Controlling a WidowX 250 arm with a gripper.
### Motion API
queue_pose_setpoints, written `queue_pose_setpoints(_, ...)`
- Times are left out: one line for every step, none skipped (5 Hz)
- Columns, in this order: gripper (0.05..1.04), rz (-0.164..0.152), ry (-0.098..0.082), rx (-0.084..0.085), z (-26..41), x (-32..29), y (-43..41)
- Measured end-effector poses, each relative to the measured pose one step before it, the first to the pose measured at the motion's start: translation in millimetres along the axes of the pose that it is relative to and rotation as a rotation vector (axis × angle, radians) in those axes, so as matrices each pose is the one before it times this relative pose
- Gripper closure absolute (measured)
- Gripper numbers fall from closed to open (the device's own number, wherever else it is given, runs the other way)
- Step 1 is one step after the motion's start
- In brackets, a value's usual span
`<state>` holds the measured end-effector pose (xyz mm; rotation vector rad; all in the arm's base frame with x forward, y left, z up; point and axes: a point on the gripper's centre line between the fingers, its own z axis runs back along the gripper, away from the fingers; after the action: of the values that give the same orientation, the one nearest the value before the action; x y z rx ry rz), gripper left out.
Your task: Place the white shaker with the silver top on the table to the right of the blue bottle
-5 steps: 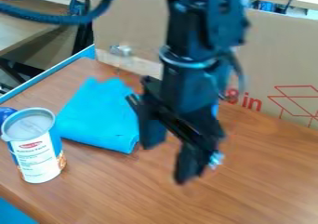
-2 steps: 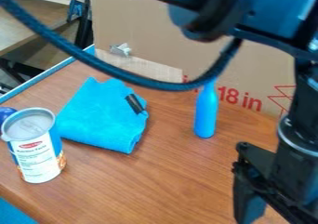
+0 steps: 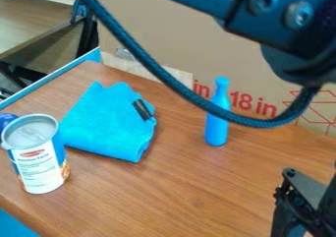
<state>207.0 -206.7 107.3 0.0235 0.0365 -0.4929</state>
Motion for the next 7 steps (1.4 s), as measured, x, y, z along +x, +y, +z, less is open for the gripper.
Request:
queue_pose_setpoints(0.083, -0.0164, 0.0298, 0.0073, -8.75, 4.79, -2.17)
queue_pose_setpoints(0.083, -0.0008, 0.0428, -0.0170, -13.45, 1.23, -3.47)
queue_pose_setpoints(0.083, 0.0033, 0.0262, -0.0249, -7.15, 1.13, 0.36)
queue_pose_setpoints(0.125, -0.0005, 0.0109, 0.0000, -9.42, 6.43, -1.08)
queue_pose_setpoints(0.400, 0.0330, -0.0150, 0.0272, 1.87, 2.92, 4.08)
queue_pose_setpoints(0.491, 0.0300, -0.0271, -0.0229, 7.14, 1.94, 0.05)
queue_pose_setpoints(0.491, 0.0606, -0.0657, -0.0058, 27.97, 6.45, 15.90)
